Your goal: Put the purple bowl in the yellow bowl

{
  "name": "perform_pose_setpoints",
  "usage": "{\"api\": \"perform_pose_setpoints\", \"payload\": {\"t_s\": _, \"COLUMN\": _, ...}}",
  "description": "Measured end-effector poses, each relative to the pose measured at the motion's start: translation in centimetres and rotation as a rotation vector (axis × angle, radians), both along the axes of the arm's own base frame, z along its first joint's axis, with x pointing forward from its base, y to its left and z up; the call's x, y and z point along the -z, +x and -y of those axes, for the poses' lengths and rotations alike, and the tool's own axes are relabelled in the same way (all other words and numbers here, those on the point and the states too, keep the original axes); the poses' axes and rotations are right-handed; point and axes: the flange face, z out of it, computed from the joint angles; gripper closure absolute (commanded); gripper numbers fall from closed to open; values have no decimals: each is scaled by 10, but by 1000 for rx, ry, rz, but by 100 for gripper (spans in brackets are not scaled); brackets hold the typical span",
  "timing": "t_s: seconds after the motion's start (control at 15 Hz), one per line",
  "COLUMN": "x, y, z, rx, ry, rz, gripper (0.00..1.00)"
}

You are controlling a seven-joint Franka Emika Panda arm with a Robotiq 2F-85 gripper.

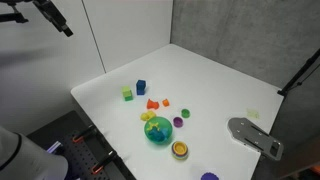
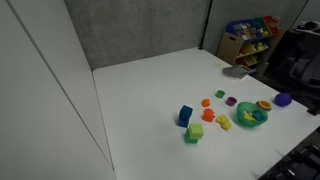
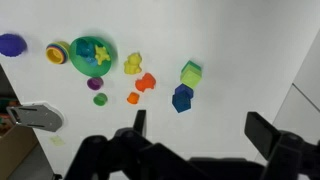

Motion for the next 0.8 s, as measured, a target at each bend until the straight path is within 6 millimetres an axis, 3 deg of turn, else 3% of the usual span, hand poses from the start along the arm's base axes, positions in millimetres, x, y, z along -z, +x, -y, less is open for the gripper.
{"api": "perform_pose_setpoints", "payload": {"t_s": 0.47, "x": 3, "y": 4, "z": 4, "rx": 10, "ry": 3, "rz": -9, "gripper": 0}}
{"api": "perform_pose_setpoints", "payload": {"t_s": 0.8, "x": 17, "y": 35, "z": 26, "rx": 71, "ry": 43, "rz": -34, "gripper": 0}}
